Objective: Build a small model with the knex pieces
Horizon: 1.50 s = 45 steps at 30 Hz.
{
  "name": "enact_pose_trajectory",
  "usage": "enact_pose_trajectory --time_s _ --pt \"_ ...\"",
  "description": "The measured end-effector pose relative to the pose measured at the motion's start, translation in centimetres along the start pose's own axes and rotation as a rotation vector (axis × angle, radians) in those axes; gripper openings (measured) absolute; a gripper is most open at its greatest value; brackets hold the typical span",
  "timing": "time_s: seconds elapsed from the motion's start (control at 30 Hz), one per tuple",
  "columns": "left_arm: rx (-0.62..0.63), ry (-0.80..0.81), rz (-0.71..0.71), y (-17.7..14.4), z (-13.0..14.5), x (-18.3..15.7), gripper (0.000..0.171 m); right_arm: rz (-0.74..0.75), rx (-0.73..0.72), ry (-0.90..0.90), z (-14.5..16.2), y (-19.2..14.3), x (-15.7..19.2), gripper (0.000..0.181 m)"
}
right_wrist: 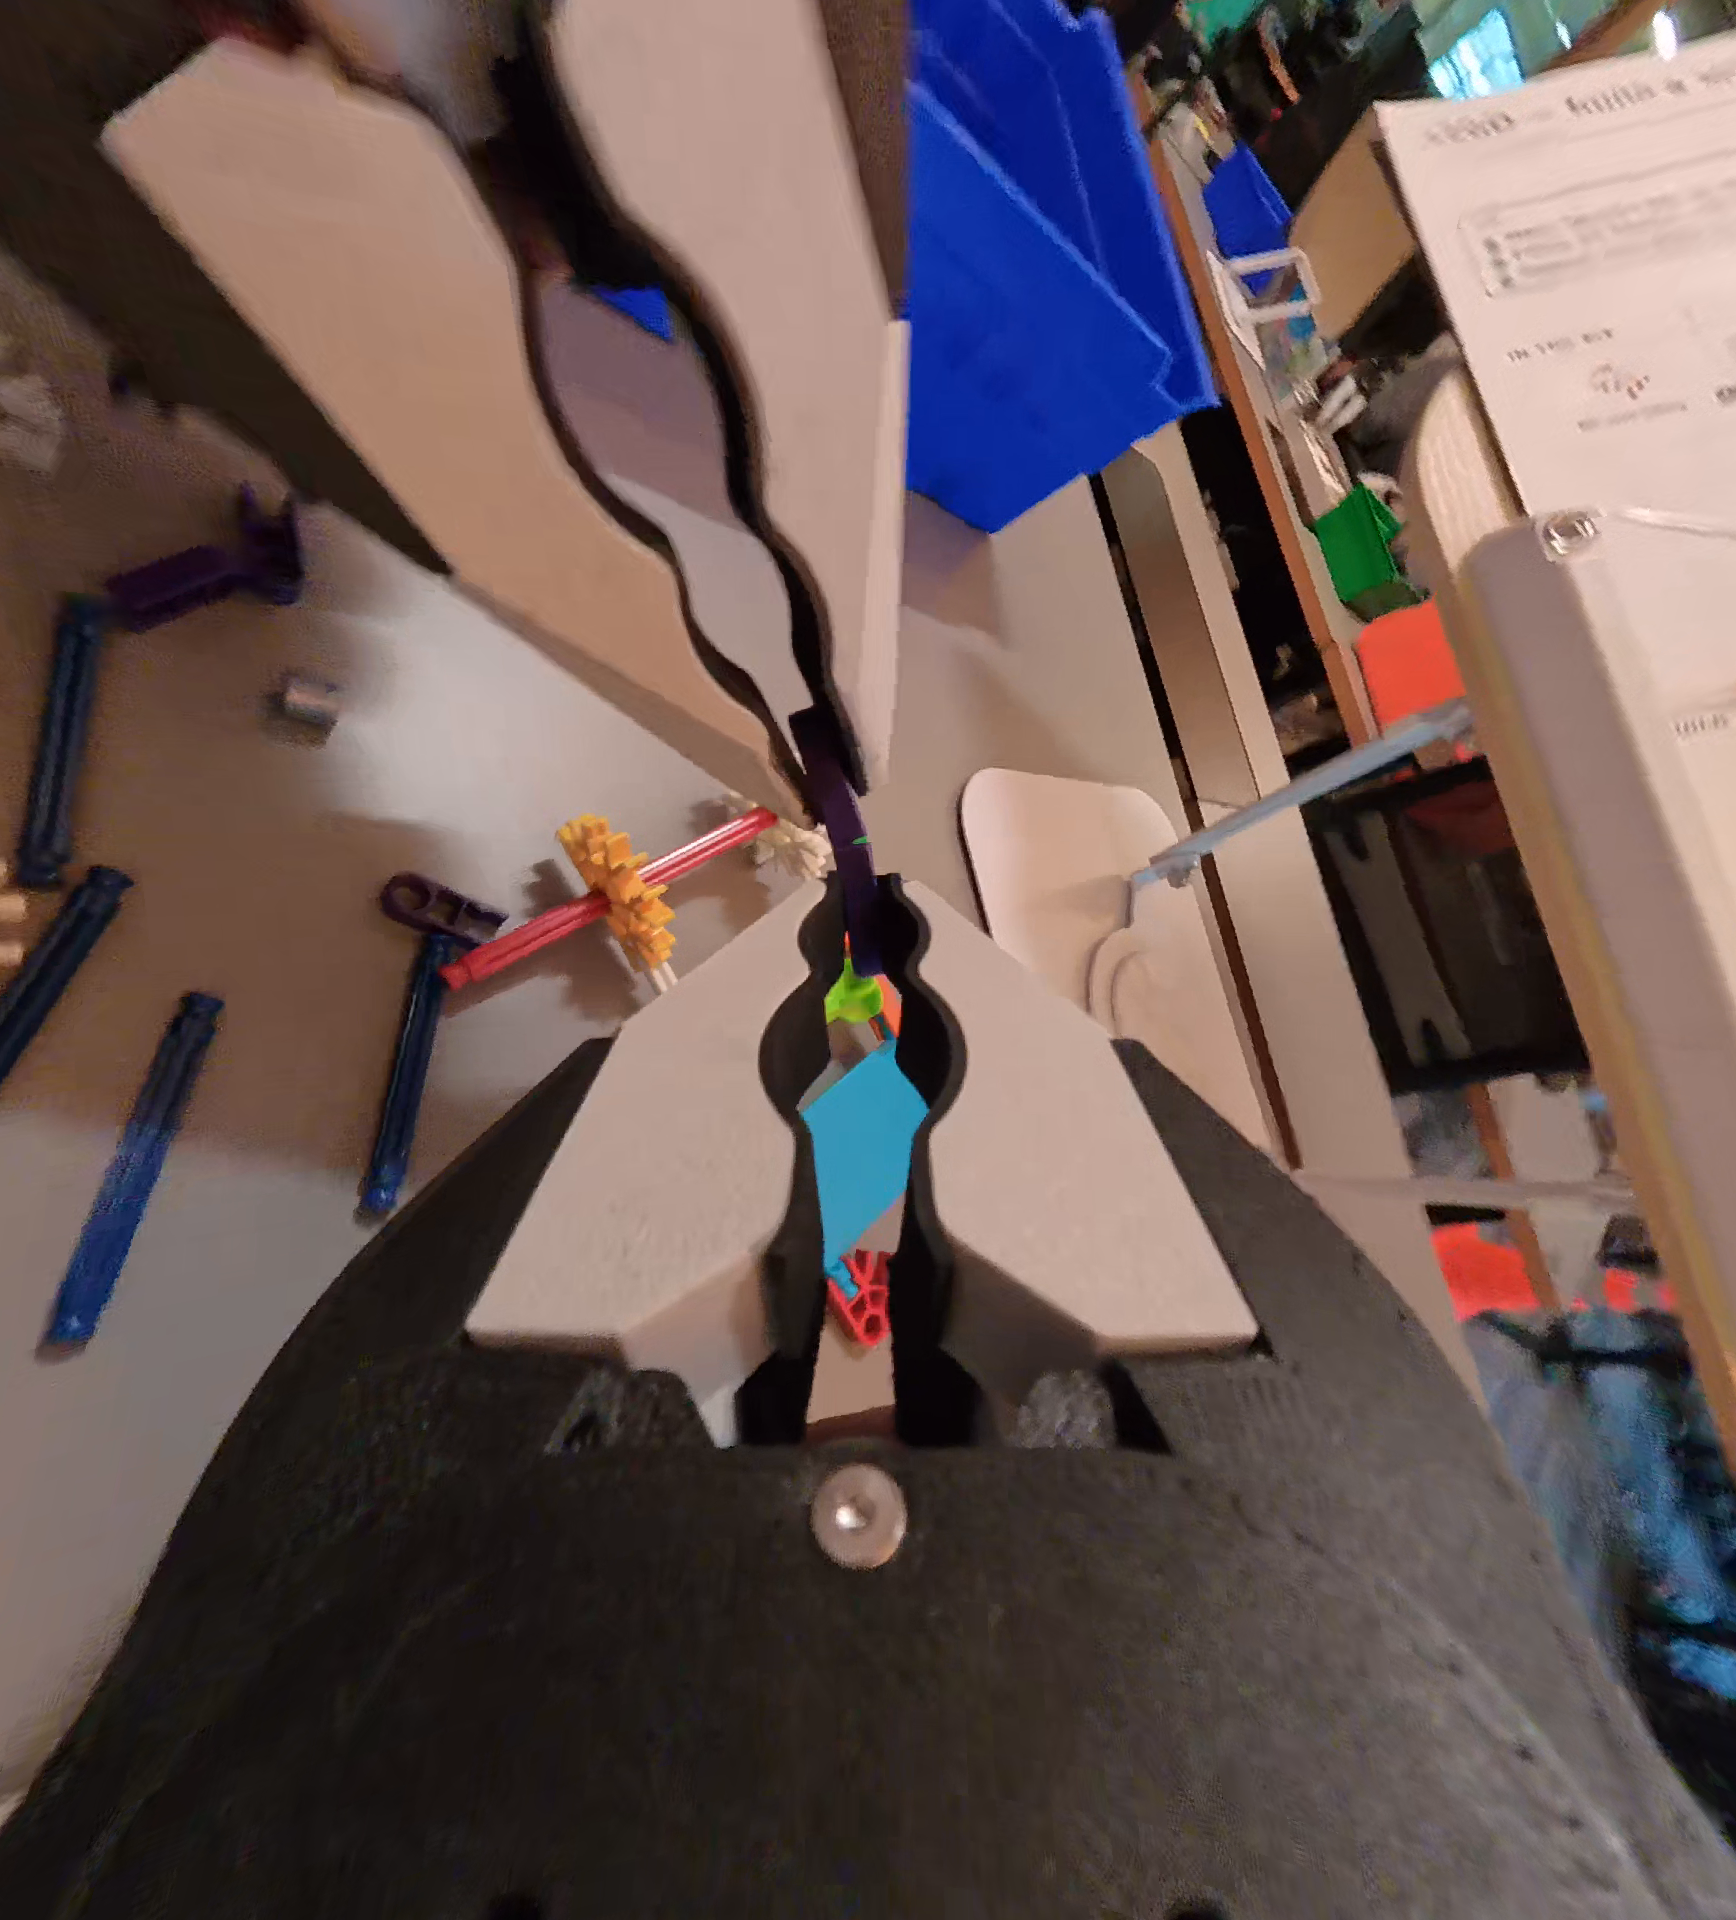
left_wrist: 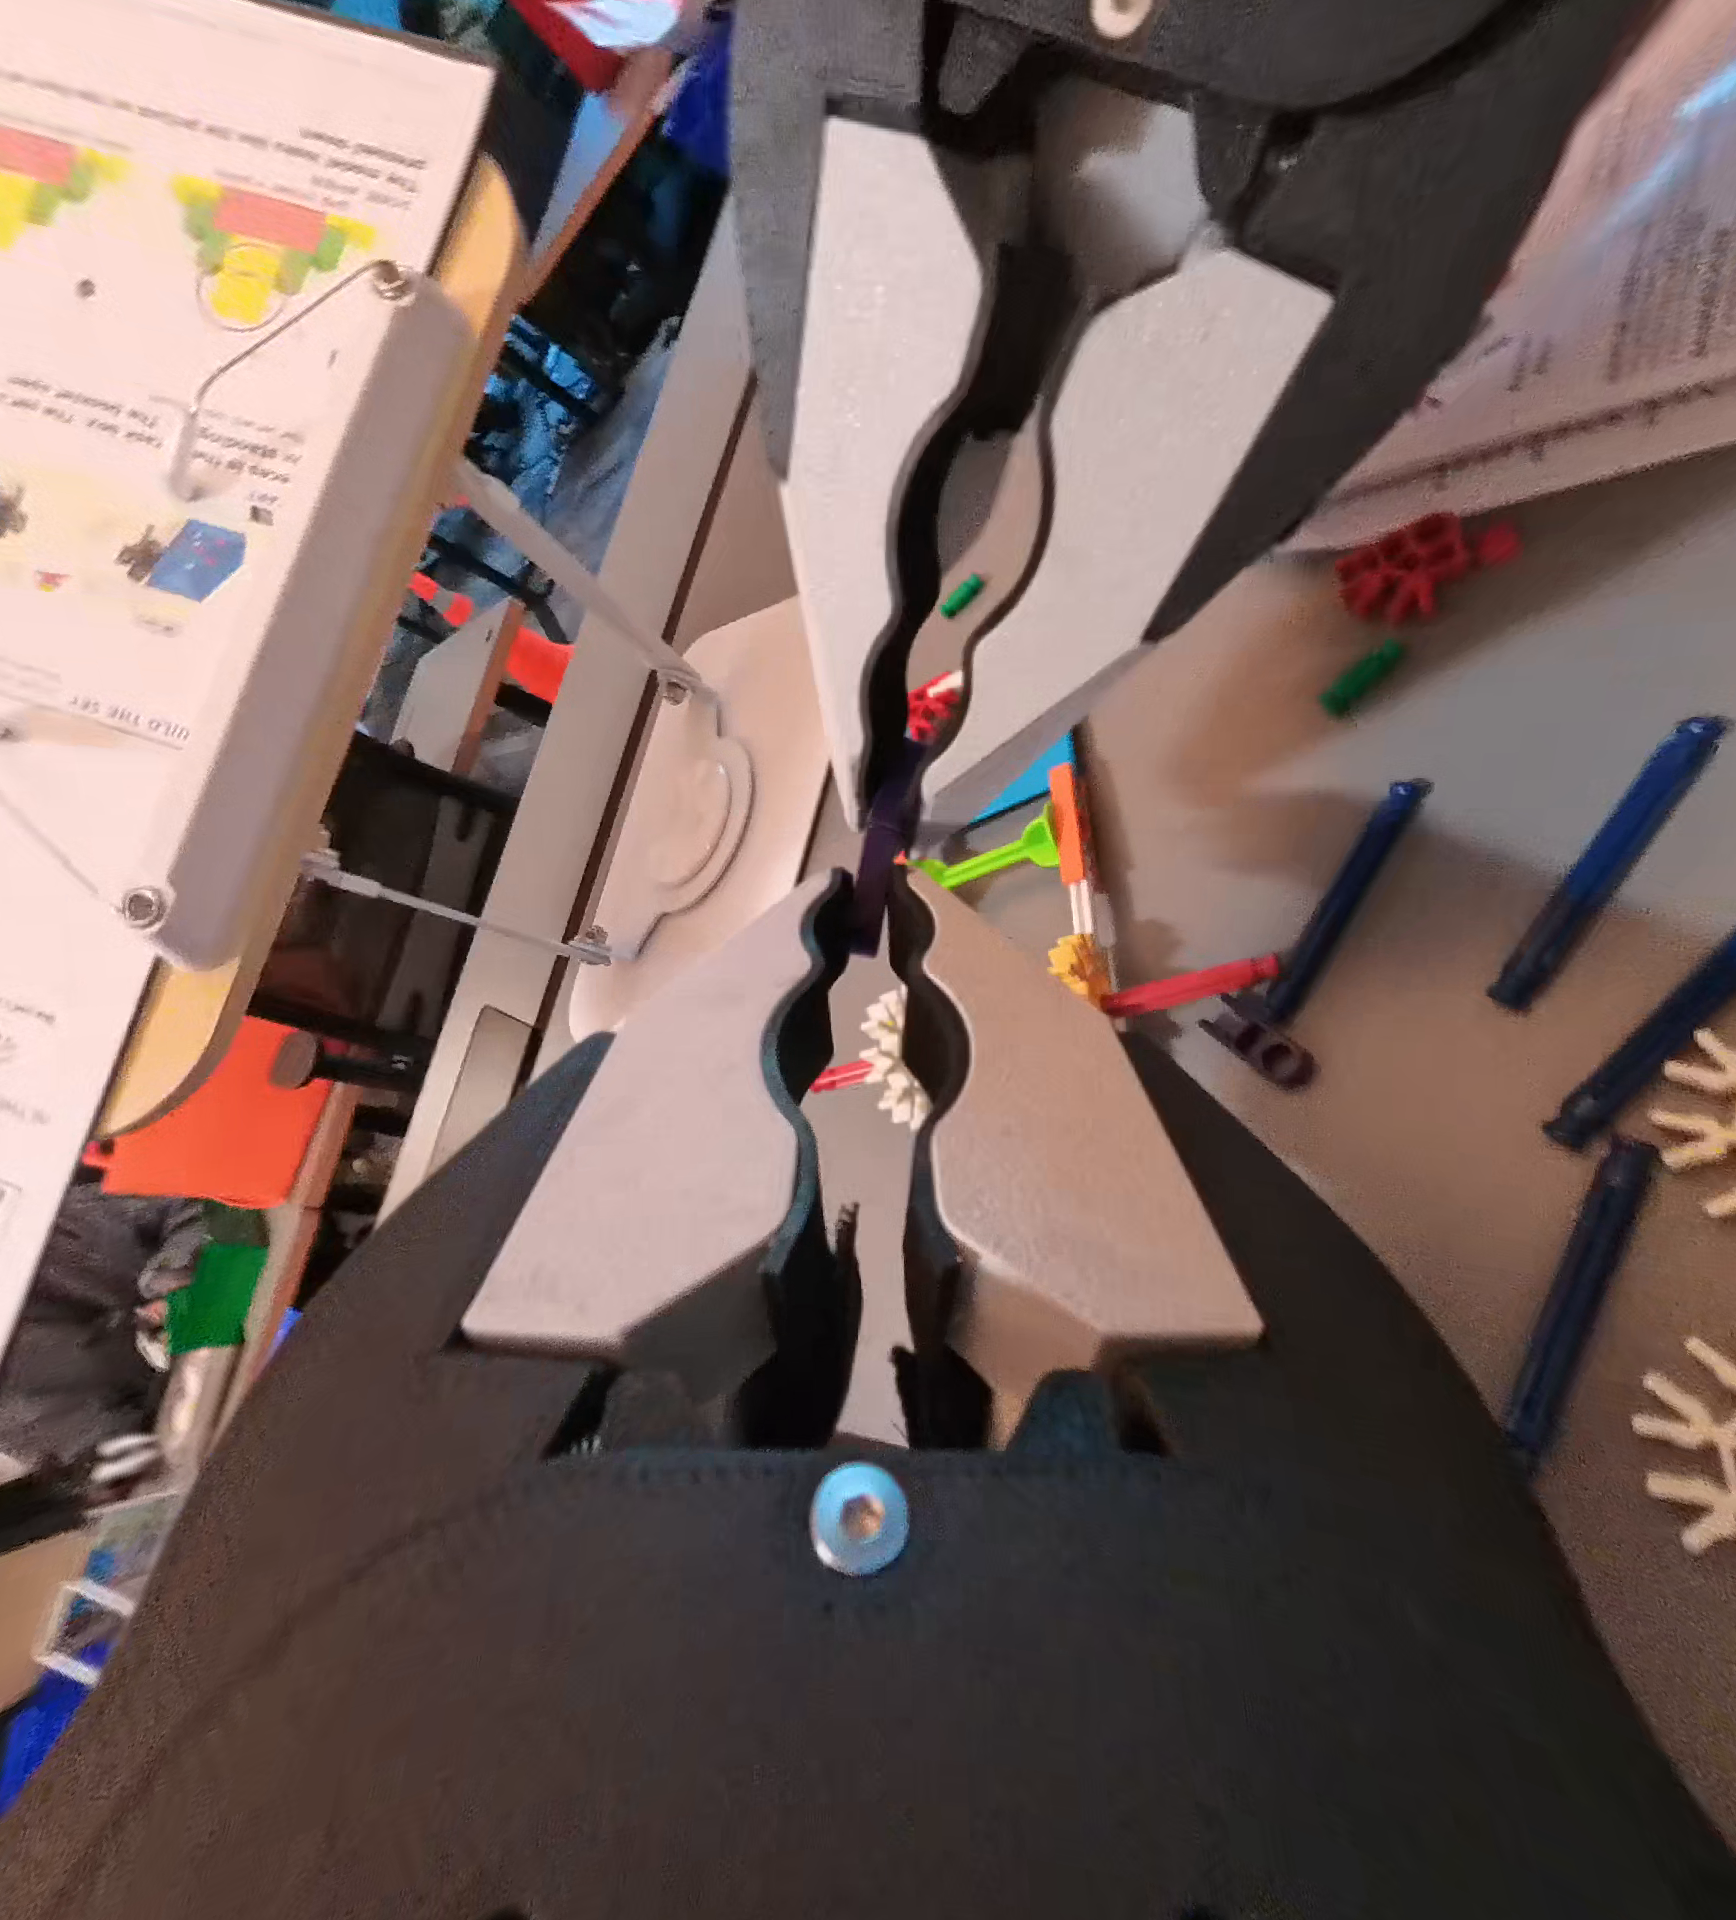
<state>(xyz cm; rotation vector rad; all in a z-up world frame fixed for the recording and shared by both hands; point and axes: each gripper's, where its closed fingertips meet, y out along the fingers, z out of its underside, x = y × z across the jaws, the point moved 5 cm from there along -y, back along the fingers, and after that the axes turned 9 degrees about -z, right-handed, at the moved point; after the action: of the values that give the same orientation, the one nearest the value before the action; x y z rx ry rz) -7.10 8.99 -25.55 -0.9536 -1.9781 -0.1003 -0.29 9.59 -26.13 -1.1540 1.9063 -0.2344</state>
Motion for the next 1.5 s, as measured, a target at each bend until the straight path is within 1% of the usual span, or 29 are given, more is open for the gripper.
enact_pose_trajectory --time_s 0.1,0.17,0.23,0.3,0.37,0.47,0.53,0.63,0.7,0.77,0.93,0.97,1.07,1.1,1.17,1.23,1.3,1.33,1.4,1.43,1.5 --pt "0.017 0.252 -0.034 -0.2 -0.1 -0.7 0.003 -0.037 -0.003 -0.028 0.2 0.1 0.4 0.004" --pt "0.026 0.329 -0.052 -0.2 -0.1 -1.0 0.003 -0.051 -0.008 -0.002 0.3 0.2 0.4 0.006" --pt "0.029 0.348 -0.061 -0.2 -0.1 -1.0 0.003 -0.037 0.002 -0.007 0.4 0.2 0.3 0.011" --pt "0.015 0.363 -0.066 -0.4 -0.4 -1.0 0.003 -0.031 0.016 -0.033 0.4 0.1 0.3 0.007" --pt "0.011 0.391 -0.085 -0.3 -0.4 -0.9 0.003 -0.011 0.025 -0.057 0.3 0.0 0.3 0.007" --pt "0.024 0.391 -0.099 -0.2 -0.6 -0.9 0.004 0.033 0.067 -0.122 0.3 0.0 0.4 0.003" --pt "0.035 0.336 -0.124 0.0 -0.7 -0.5 0.004 0.084 0.09 -0.105 0.2 -0.1 0.0 0.003" --pt "0.038 0.151 -0.162 0.3 -1.1 0.1 0.005 0.128 0.077 -0.036 0.1 -0.3 -0.7 0.003" --pt "0.049 0.06 -0.185 0.7 -1.2 0.3 0.005 0.144 0.072 0.016 0.2 -0.4 -1.0 0.003" --pt "0.066 0.036 -0.221 1.0 -1.2 0.3 0.005 0.149 0.064 0.075 0.4 -0.2 -1.3 0.003" --pt "0.094 -0.147 -0.243 1.8 -1.1 0.3 0.005 0.15 0.04 0.198 0.9 0.1 -1.8 0.002" --pt "0.094 -0.157 -0.252 1.9 -1.2 0.4 0.005 0.155 0.03 0.225 0.9 0.1 -2.0 0.002" --pt "0.072 -0.28 -0.229 2.2 -1.8 0.2 0.005 0.151 -0.018 0.328 1.0 -0.3 -2.7 0.002" --pt "0.068 -0.269 -0.251 2.4 -1.9 0.4 0.004 0.151 -0.026 0.348 1.0 -0.3 -2.9 0.002" --pt "0.047 -0.322 -0.248 2.6 -1.9 1.0 0.004 0.165 -0.042 0.356 1.0 -0.6 -3.3 0.002" --pt "0.017 -0.328 -0.25 2.2 -2.3 1.3 0.004 0.112 -0.128 0.441 0.8 -1.1 -3.6 0.002" --pt "-0.001 -0.415 -0.195 1.9 -2.2 1.7 0.004 0.032 -0.189 0.528 0.7 -1.3 -3.7 0.003" --pt "-0.019 -0.445 -0.161 1.7 -2.3 1.8 0.004 0.006 -0.21 0.539 0.6 -1.4 -3.7 0.003" --pt "-0.036 -0.492 -0.101 1.3 -2.0 2.3 0.004 -0.028 -0.218 0.552 0.8 -1.7 -3.7 0.002" --pt "-0.019 -0.534 -0.103 1.1 -1.5 2.9 0.004 -0.037 -0.22 0.561 0.9 -1.9 -3.8 0.003" --pt "0.01 -0.561 -0.039 0.9 -0.7 3.0 0.004 -0.114 -0.212 0.548 1.0 -2.2 -3.5 0.003"
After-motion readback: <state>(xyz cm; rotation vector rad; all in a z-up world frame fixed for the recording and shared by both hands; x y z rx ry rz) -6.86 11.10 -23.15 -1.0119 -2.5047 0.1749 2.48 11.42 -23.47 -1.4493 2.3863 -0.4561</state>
